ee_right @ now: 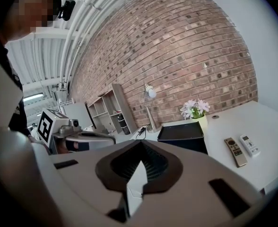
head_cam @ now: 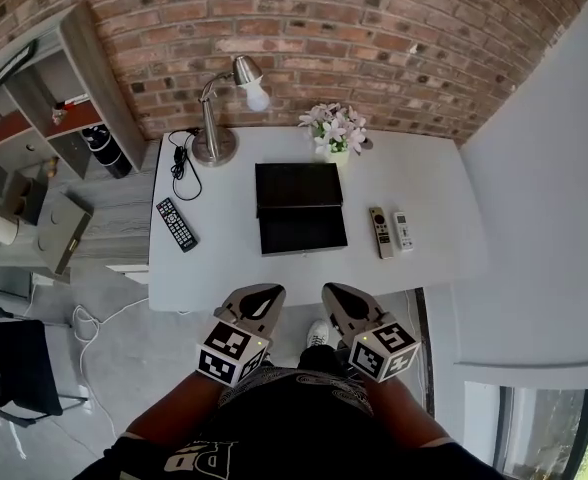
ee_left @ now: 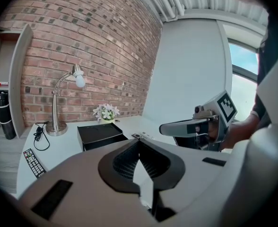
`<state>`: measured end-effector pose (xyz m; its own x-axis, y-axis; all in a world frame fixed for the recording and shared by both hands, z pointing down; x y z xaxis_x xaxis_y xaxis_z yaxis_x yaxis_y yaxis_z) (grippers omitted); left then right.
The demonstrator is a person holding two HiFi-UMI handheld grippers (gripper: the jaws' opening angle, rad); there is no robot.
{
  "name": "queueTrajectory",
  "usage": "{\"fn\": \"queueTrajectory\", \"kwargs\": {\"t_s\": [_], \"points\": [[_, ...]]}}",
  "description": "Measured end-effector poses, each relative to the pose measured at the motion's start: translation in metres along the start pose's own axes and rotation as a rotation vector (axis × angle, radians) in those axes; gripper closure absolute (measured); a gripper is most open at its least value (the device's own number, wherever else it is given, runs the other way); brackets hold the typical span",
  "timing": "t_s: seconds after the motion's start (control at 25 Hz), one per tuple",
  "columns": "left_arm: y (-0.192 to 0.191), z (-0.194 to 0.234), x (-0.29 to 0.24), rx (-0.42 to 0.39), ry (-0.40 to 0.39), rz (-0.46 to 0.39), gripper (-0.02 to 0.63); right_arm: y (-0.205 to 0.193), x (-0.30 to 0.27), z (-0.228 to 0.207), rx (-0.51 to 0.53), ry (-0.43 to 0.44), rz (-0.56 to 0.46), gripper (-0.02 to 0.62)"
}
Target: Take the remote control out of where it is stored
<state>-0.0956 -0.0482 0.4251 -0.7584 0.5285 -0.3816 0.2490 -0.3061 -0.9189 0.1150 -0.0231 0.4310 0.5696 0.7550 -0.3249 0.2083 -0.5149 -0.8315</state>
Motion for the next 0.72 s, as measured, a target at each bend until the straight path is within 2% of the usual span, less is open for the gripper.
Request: {"fn": "queueTrajectory", "kwargs": {"t_s": [0.16, 0.4, 0.56, 0.72], "points": [[0.001, -0.008, 0.004, -0.004, 0.011, -0.004, 0.6, 0.0, 0.001, 0.0, 0.014, 0.016, 0.006, 0.589], [0.009, -0.021, -0.001, 0.007, 0.069, -0.021, 0.6, 0.015, 0.012, -0.006, 0.077, 0.073, 0.01, 0.591], [0.021, -0.041, -0.011, 0.027, 0.108, -0.053, 0.6, 0.025, 0.031, -0.017, 0.12, 0.104, 0.022, 0.59], [0.026, -0.069, -0.026, 0.04, 0.14, -0.065, 0.6, 0.027, 0.051, -0.035, 0.114, 0.141, 0.028, 0.591]]}}
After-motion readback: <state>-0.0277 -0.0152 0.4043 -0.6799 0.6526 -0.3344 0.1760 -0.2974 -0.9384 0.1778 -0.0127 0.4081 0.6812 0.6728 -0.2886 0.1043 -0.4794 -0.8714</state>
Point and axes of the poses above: the fingertips, and each gripper's own axes: x backward along the fingers, z to its left, y out of its top, the point moved 10 cm from there along x, backward along the fingers, and after that the axes turned 7 degrees about -x, right-handed, at the moved point
